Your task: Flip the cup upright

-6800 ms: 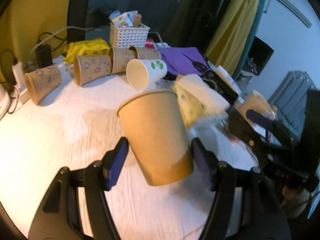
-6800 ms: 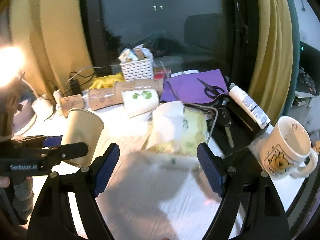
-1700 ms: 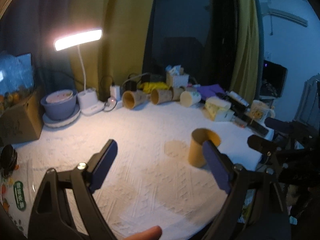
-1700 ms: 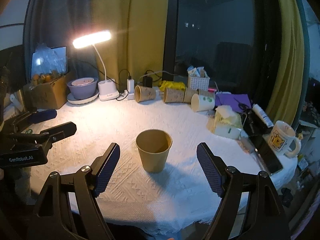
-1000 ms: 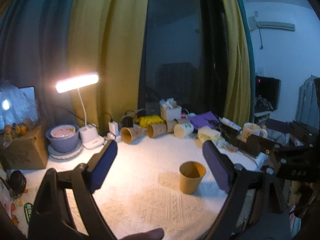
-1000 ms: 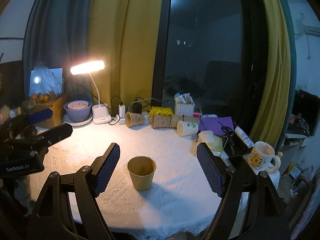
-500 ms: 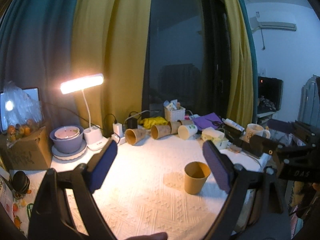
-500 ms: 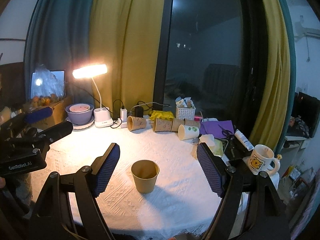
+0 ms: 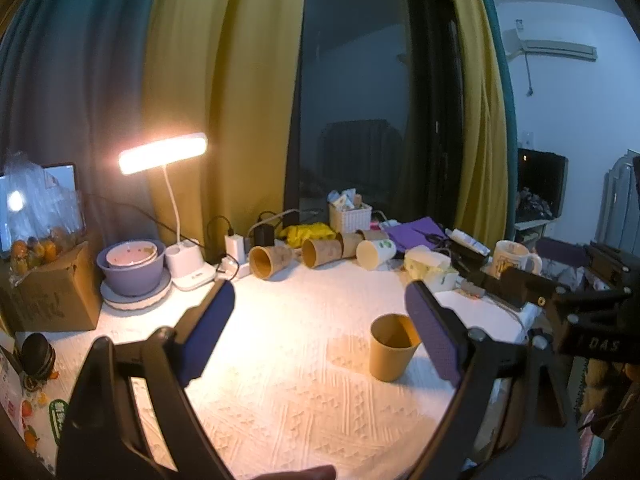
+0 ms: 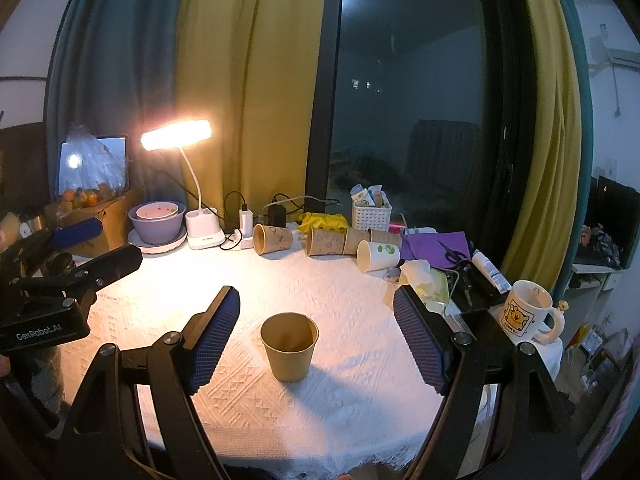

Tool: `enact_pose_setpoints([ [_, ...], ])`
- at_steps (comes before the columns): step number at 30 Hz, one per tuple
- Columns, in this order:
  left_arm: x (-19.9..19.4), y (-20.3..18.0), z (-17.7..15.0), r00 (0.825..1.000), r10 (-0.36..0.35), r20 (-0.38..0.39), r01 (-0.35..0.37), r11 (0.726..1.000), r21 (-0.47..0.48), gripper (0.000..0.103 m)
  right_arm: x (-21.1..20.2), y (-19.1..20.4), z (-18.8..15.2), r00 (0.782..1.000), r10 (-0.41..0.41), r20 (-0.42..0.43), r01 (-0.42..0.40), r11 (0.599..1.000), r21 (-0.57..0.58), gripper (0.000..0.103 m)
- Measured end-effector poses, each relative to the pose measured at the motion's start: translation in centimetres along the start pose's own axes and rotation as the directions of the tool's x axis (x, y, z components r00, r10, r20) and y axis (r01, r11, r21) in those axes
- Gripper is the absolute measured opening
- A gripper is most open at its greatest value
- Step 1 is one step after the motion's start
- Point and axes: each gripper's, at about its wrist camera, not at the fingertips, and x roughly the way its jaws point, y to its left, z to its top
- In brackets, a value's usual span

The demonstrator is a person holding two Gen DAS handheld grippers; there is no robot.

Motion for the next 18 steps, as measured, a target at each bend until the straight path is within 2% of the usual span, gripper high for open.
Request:
enact_pose_setpoints([
  [18,-0.05,-0.09,-0.11,1.0,0.0,-0.001,0.0,1.0,-0.002,0.088,0.46,-0.36,-0.45,1.0,0.001,-0.011,-0.001,1.0,0.007,0.082],
])
